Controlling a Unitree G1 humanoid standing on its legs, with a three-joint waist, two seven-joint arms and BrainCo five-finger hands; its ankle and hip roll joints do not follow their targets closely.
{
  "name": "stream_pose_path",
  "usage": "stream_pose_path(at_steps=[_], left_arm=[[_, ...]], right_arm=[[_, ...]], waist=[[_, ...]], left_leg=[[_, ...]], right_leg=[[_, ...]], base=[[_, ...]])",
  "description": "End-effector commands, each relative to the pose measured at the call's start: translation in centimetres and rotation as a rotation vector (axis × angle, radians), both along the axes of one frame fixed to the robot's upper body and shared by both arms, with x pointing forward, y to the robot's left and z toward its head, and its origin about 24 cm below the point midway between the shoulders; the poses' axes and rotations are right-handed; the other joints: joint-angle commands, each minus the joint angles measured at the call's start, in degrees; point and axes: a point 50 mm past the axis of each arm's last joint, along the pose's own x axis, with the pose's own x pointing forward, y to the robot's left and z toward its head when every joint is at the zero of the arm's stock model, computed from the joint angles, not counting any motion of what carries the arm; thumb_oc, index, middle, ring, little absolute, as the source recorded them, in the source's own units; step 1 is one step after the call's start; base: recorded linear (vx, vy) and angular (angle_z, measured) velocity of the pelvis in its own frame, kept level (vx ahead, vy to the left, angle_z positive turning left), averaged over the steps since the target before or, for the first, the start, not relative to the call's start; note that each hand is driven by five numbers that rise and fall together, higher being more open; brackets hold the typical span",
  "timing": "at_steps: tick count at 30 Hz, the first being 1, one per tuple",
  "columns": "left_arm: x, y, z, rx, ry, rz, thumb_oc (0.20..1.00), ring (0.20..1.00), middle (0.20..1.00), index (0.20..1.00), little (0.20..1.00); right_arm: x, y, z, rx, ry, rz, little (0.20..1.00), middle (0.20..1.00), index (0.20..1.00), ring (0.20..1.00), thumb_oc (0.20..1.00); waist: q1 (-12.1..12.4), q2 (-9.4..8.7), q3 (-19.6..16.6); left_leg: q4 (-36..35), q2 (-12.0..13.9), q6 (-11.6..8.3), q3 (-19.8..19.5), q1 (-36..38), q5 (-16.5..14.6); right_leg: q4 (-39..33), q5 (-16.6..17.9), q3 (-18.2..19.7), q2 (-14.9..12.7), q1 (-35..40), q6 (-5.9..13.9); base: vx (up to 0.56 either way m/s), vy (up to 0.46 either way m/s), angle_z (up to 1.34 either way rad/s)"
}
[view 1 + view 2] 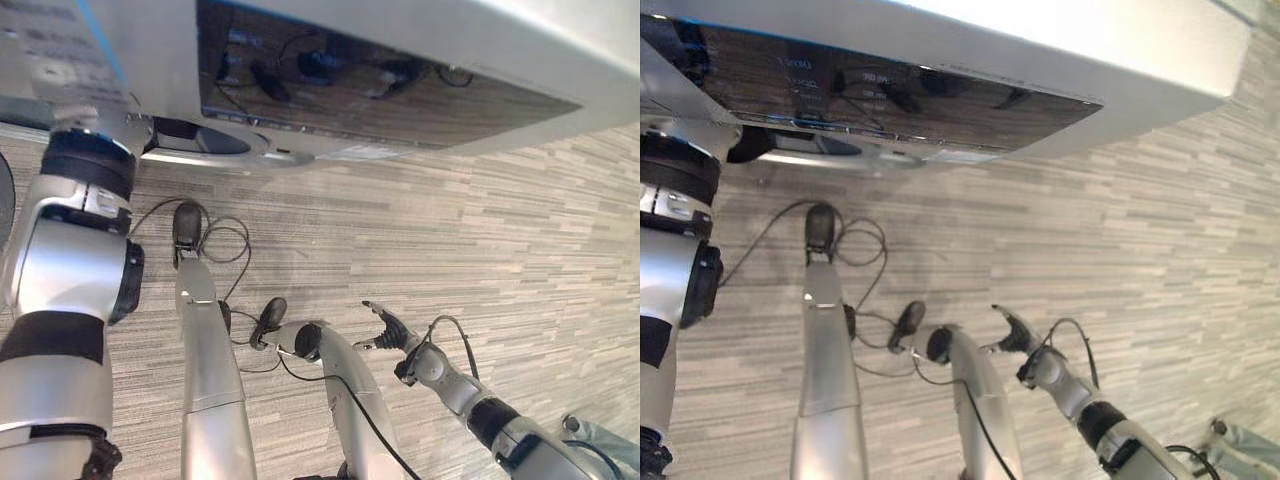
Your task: Grab the laundry basket,head to the washer,open it,put in the laundry and shut it.
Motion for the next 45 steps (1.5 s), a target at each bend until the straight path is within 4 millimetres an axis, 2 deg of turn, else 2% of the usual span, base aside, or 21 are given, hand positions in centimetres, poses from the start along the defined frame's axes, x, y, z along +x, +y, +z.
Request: stream_pose_path(at_steps=[1,3,4,9,10,11,13,14,15,18,20,23,27,31,35,37,38,39,42,44,45], left_arm=[[-7.2,-6.9,9.7,0.098,-0.435,-0.188,0.200,0.200,0.200,0.200,0.200],[-8.7,-8.0,10.6,0.117,-0.508,-0.226,0.200,0.200,0.200,0.200,0.200],[-11.6,-10.1,11.6,0.118,-0.663,-0.360,0.200,0.200,0.200,0.200,0.200],[-10.0,-10.5,9.5,0.008,-0.634,-0.488,0.200,0.200,0.200,0.200,0.200],[-8.8,-10.6,8.9,-0.007,-0.570,-0.474,0.300,0.300,0.300,0.300,0.300],[-7.8,-10.5,8.4,-0.004,-0.511,-0.456,1.000,1.000,1.000,1.000,1.000],[-5.9,-9.8,7.5,0.026,-0.400,-0.400,1.000,1.000,1.000,1.000,1.000],[-1.6,-7.7,5.1,0.355,-0.088,-0.112,1.000,1.000,1.000,1.000,1.000],[-1.7,-7.7,5.2,0.362,-0.089,-0.108,1.000,1.000,1.000,1.000,1.000],[0.6,-4.6,3.4,0.940,0.243,0.394,1.000,1.000,1.000,1.000,1.000],[2.5,-2.4,0.3,1.353,0.521,0.763,1.000,1.000,1.000,1.000,1.000],[3.6,-2.3,-2.0,1.584,0.612,0.897,1.000,1.000,1.000,1.000,1.000],[5.3,-4.1,-7.8,1.944,0.621,0.907,1.000,1.000,1.000,1.000,1.000],[4.6,-5.4,-9.6,2.003,0.444,0.888,1.000,1.000,1.000,1.000,1.000],[3.0,-3.3,-12.3,1.911,0.398,0.817,1.000,1.000,1.000,1.000,1.000],[2.1,-1.1,-15.5,1.853,0.462,0.753,1.000,1.000,1.000,1.000,1.000],[1.3,-0.9,-18.8,1.786,0.508,0.644,1.000,1.000,1.000,1.000,1.000],[1.0,-0.6,-19.2,1.779,0.523,0.640,1.000,1.000,1.000,1.000,1.000],[-1.7,1.1,-28.4,1.640,0.761,0.377,1.000,1.000,1.000,1.000,1.000],[-2.7,1.8,-30.8,1.612,0.841,0.329,1.000,1.000,1.000,1.000,1.000],[-4.0,1.7,-34.2,1.593,0.930,0.238,1.000,1.000,1.000,1.000,1.000]], right_arm=[[-2.3,-0.9,-1.8,-0.002,0.074,0.006,1.000,1.000,1.000,1.000,1.000],[-2.3,-1.2,-1.6,-0.012,0.067,0.008,1.000,1.000,1.000,1.000,1.000],[-2.5,-2.4,-1.0,-0.030,0.050,0.005,1.000,1.000,1.000,1.000,1.000],[-2.9,-3.5,-0.8,-0.047,0.050,-0.007,1.000,1.000,1.000,1.000,1.000],[-2.9,-3.6,-0.8,-0.049,0.052,-0.016,1.000,1.000,1.000,1.000,1.000],[-2.9,-3.7,-0.9,-0.047,0.058,-0.023,1.000,1.000,1.000,1.000,1.000],[-3.0,-3.8,-1.1,-0.046,0.065,-0.030,1.000,1.000,1.000,1.000,1.000],[-3.0,-4.3,-1.4,-0.053,0.094,-0.042,1.000,1.000,1.000,1.000,1.000],[-2.9,-4.1,-1.3,-0.050,0.091,-0.040,1.000,1.000,1.000,1.000,1.000],[-2.7,-4.4,-1.4,-0.052,0.109,-0.028,1.000,1.000,1.000,1.000,1.000],[-2.1,-4.2,-1.1,-0.072,0.101,-0.001,1.000,1.000,1.000,1.000,1.000],[-2.0,-4.1,-1.2,-0.078,0.106,0.007,1.000,1.000,1.000,1.000,1.000],[-2.5,-4.4,-1.9,-0.088,0.135,-0.013,1.000,1.000,1.000,1.000,1.000],[-3.2,-4.6,-2.9,-0.071,0.166,-0.066,1.000,1.000,1.000,1.000,1.000],[-4.0,-3.8,-4.0,-0.043,0.193,-0.094,1.000,1.000,1.000,1.000,1.000],[-4.7,-3.4,-4.7,-0.041,0.221,-0.092,1.000,1.000,1.000,1.000,1.000],[-5.3,-2.8,-5.3,-0.022,0.254,-0.107,1.000,1.000,1.000,1.000,1.000],[-5.5,-3.0,-5.4,-0.034,0.261,-0.101,1.000,1.000,1.000,1.000,1.000],[-6.9,-2.9,-7.1,-0.051,0.357,-0.124,1.000,1.000,1.000,1.000,1.000],[-7.2,-2.9,-7.3,-0.058,0.375,-0.125,1.000,1.000,1.000,1.000,1.000],[-7.6,-3.1,-7.8,-0.078,0.405,-0.132,1.000,1.000,1.000,1.000,1.000]], waist=[[-5.38,2.57,-7.66],[-5.73,2.49,-7.84],[-6.34,2.44,-8.27],[-5.93,3.38,-8.27],[-5.76,3.74,-8.33],[-5.63,4.02,-8.20],[-5.47,4.38,-8.02],[-4.82,5.73,-7.47],[-4.76,5.58,-7.24],[-3.85,6.72,-6.60],[-3.54,6.99,-5.96],[-3.74,6.67,-5.89],[-2.44,6.98,-5.18],[-0.16,7.74,-4.11],[2.17,8.05,-3.45],[3.16,8.22,-3.22],[4.73,8.05,-2.88],[4.31,8.46,-3.08],[6.30,9.21,-3.04],[6.53,9.75,-2.93],[7.00,10.56,-3.00]], left_leg=[[2.51,-0.85,3.23,2.64,-3.16,-5.24],[2.78,-0.74,3.26,2.63,-3.44,-5.50],[3.56,-0.94,3.46,2.86,-4.21,-6.16],[4.18,-1.81,4.01,3.34,-4.83,-6.96],[4.19,-1.86,4.15,3.54,-4.82,-7.04],[4.07,-1.88,4.19,3.68,-4.68,-7.05],[3.85,-1.81,4.23,3.90,-4.37,-6.97],[3.15,-1.52,4.14,4.62,-3.58,-6.67],[2.84,-1.44,4.20,4.64,-3.45,-6.33],[2.14,-0.69,4.23,5.25,-2.49,-5.50],[1.68,0.30,4.47,5.67,-1.52,-4.99],[1.36,0.63,4.52,5.98,-0.63,-4.93],[1.30,0.75,4.56,6.30,1.56,-5.10],[0.82,0.47,4.48,6.63,3.86,-4.97],[0.03,0.36,4.06,7.10,6.29,-4.51],[-0.75,0.47,3.65,7.50,8.21,-3.99],[-1.38,0.44,3.32,7.56,9.64,-3.48],[-1.58,0.55,3.30,7.69,10.14,-3.45],[-2.55,0.56,2.93,8.19,14.77,-2.76],[-2.95,0.72,2.82,8.57,16.54,-2.55],[-3.41,0.68,2.90,8.79,18.83,-2.35]], right_leg=[[-10.36,0.51,4.70,2.53,9.18,0.31],[-10.61,0.73,4.80,2.59,9.01,0.55],[-11.19,0.91,5.12,2.57,8.59,0.67],[-10.69,0.57,5.68,2.28,7.50,0.32],[-10.44,0.44,5.74,2.19,7.39,0.20],[-10.21,0.35,5.77,2.22,7.19,0.10],[-9.94,0.26,5.89,2.18,7.08,-0.07],[-9.67,0.21,5.97,1.95,7.16,-0.13],[-9.76,0.45,5.95,2.00,7.17,-0.12],[-9.65,0.88,6.32,1.70,7.54,0.37],[-9.37,1.61,6.68,1.36,7.67,0.96],[-9.22,1.80,7.04,1.14,8.17,1.17],[-8.97,1.63,7.26,0.67,9.62,1.21],[-8.70,1.08,7.03,0.60,11.21,1.08],[-9.84,0.93,6.84,0.89,13.61,1.04],[-11.14,1.00,7.11,1.24,15.57,1.02],[-11.84,0.77,7.28,1.62,17.05,0.84],[-12.08,0.88,7.40,1.71,17.48,0.82],[-14.04,0.62,8.15,2.05,22.68,0.52],[-14.72,0.81,8.41,2.01,24.62,0.49],[-15.07,0.64,8.82,2.03,26.98,0.31]], base=[[0.02,0.033,0.01],[0.01,0.017,0.00],[0.03,0.017,0.00],[0.01,0.038,0.04],[0.00,0.048,0.00],[0.00,0.045,-0.04],[-0.01,0.056,-0.06],[-0.02,0.062,-0.10],[-0.03,0.104,-0.12],[-0.03,0.076,-0.21],[-0.03,0.077,-0.05],[-0.02,0.024,-0.07],[0.00,0.000,0.00],[0.00,0.000,0.00],[-0.01,-0.001,0.00],[-0.02,0.005,-0.01],[0.00,0.000,0.00],[0.00,0.000,0.00],[0.00,0.002,0.01],[-0.01,0.011,-0.06],[0.00,0.017,-0.08]])
